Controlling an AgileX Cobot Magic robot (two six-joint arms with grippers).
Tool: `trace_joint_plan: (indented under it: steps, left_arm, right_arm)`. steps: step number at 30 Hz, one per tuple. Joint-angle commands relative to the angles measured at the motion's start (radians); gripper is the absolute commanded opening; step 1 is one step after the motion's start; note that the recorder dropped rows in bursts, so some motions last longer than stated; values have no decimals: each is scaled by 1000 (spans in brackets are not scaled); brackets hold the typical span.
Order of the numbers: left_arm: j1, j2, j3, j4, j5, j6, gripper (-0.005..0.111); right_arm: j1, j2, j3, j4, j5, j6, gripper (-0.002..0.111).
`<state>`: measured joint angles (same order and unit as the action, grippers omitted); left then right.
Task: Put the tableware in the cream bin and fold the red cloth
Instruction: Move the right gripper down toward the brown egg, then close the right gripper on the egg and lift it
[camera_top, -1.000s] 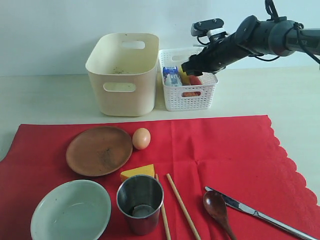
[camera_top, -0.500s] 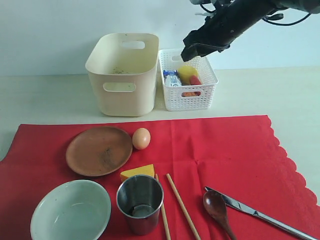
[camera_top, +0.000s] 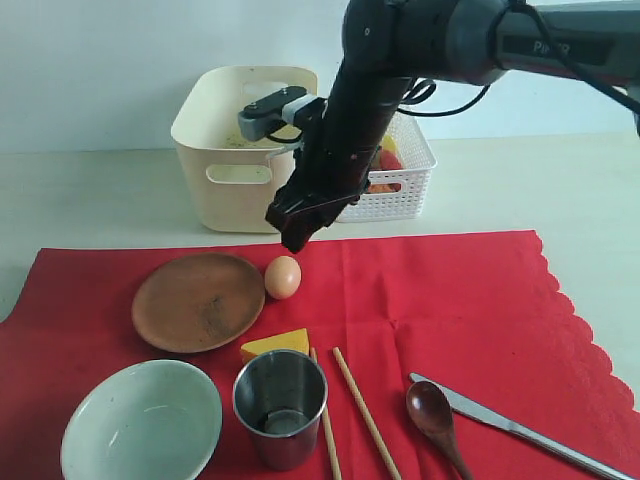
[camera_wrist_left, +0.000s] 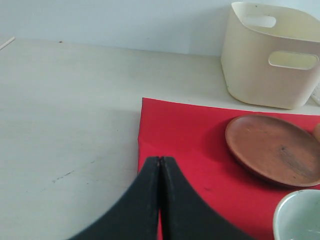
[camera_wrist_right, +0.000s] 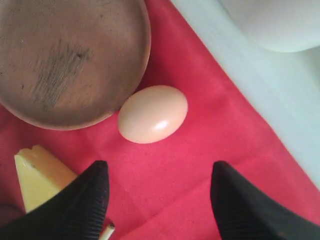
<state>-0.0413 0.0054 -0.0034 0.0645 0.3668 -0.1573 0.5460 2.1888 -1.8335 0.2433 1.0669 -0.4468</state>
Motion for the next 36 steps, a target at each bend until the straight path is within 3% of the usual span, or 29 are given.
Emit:
trace_joint_plan:
  steps: [1, 14, 28, 30, 36]
  left_arm:
    - [2, -5, 3, 1, -11, 0, 0]
    - [2, -5, 3, 1, -11, 0, 0]
    - [2, -5, 3, 1, -11, 0, 0]
    - [2, -5, 3, 1, -11, 0, 0]
    - [2, -5, 3, 1, -11, 0, 0]
  right_arm:
    - [36, -1, 11, -24, -50, 151, 58]
    - [59, 103, 11, -52, -127, 397, 58]
    - [59, 172, 11, 12, -187, 422, 57]
    - [59, 174, 11, -1, -197, 426, 50]
    - [59, 164, 11, -64, -180, 426, 0]
